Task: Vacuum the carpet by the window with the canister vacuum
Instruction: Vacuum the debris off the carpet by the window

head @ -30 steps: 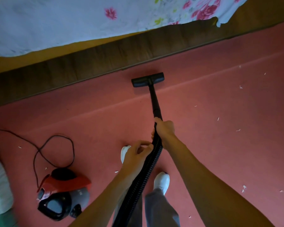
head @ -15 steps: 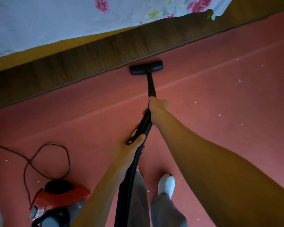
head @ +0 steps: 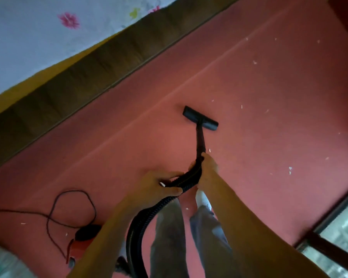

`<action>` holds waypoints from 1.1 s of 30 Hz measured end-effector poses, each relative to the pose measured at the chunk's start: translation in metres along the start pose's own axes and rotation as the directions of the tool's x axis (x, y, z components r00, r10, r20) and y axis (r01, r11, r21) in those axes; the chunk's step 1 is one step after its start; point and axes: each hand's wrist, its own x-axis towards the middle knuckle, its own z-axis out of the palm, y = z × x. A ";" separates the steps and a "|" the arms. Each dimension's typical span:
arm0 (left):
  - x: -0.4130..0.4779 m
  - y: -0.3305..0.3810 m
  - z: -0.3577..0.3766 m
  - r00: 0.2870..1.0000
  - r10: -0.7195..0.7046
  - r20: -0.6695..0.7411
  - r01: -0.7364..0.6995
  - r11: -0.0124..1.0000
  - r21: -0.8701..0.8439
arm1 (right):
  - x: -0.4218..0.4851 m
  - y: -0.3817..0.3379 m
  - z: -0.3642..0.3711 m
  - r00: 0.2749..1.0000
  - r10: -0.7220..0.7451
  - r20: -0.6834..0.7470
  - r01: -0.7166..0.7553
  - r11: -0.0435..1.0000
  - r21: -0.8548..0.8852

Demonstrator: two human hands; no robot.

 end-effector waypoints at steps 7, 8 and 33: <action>-0.039 0.017 0.022 0.948 -0.198 0.250 0.141 0.964 0.227 | -0.014 0.066 -0.070 0.999 0.019 -0.027 -0.019 1.000 -0.005; -0.045 0.015 0.025 0.940 -0.223 0.260 0.153 0.952 0.264 | -0.013 0.076 -0.077 0.999 0.034 -0.032 -0.034 0.999 -0.001; -0.103 0.049 0.147 0.998 -0.006 0.061 -0.009 0.970 0.244 | -0.053 0.032 -0.154 0.969 0.130 0.211 -0.154 0.983 0.100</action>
